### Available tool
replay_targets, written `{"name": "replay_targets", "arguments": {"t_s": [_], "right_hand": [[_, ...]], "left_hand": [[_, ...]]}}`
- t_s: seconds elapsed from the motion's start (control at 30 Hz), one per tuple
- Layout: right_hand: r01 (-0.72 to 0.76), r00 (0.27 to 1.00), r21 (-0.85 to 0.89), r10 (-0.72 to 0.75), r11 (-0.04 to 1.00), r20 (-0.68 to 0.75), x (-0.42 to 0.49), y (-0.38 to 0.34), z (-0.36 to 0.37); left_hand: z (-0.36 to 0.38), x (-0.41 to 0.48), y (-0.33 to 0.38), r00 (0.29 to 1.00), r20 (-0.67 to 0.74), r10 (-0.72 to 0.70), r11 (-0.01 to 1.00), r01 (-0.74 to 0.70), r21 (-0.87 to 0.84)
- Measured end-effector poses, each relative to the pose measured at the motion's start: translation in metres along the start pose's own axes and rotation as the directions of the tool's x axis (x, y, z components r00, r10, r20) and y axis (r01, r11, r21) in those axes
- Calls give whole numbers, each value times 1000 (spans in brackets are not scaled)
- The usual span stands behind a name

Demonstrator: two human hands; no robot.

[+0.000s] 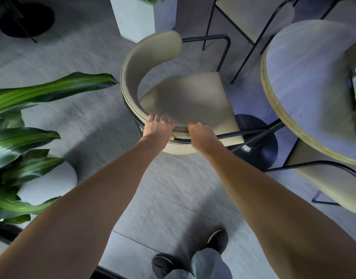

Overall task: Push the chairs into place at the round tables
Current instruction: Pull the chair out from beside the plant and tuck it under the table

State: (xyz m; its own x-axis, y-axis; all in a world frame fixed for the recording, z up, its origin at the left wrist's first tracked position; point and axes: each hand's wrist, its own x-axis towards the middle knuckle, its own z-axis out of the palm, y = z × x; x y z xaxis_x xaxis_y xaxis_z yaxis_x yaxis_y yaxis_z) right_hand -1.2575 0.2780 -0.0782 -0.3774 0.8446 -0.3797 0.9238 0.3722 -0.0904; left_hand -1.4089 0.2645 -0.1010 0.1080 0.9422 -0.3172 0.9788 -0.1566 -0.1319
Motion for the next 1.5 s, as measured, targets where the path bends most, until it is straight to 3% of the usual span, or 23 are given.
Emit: {"name": "replay_targets", "arguments": {"t_s": [0.3,0.53,0.83,1.0,1.17,1.3,1.5], "right_hand": [[-14,1000,-30,14,999,-2,29,9,-11],[-34,995,-36,37,999,90,54,12,-22],[-110,979,-17,111,994,168,54,10,-26],[-116,969,-20,117,993,219,59,-1,-64],[-153,984,15,151,988,95,69,-21,-140],[-212,976,69,214,975,-26,85,-41,-198],[-297,950,79,303,952,-78,106,-45,-259]], "left_hand": [[-8,30,-8,1000,-5,-5,1000,5,-16],[-15,47,-13,1000,19,17,1000,-17,5],[-32,48,-29,986,85,144,989,-145,2],[-69,50,-70,958,129,255,962,-265,67],[-135,66,-130,952,64,299,938,-305,167],[-197,93,-176,928,-69,366,909,-340,239],[-266,131,-196,876,-93,473,852,-428,303]]}}
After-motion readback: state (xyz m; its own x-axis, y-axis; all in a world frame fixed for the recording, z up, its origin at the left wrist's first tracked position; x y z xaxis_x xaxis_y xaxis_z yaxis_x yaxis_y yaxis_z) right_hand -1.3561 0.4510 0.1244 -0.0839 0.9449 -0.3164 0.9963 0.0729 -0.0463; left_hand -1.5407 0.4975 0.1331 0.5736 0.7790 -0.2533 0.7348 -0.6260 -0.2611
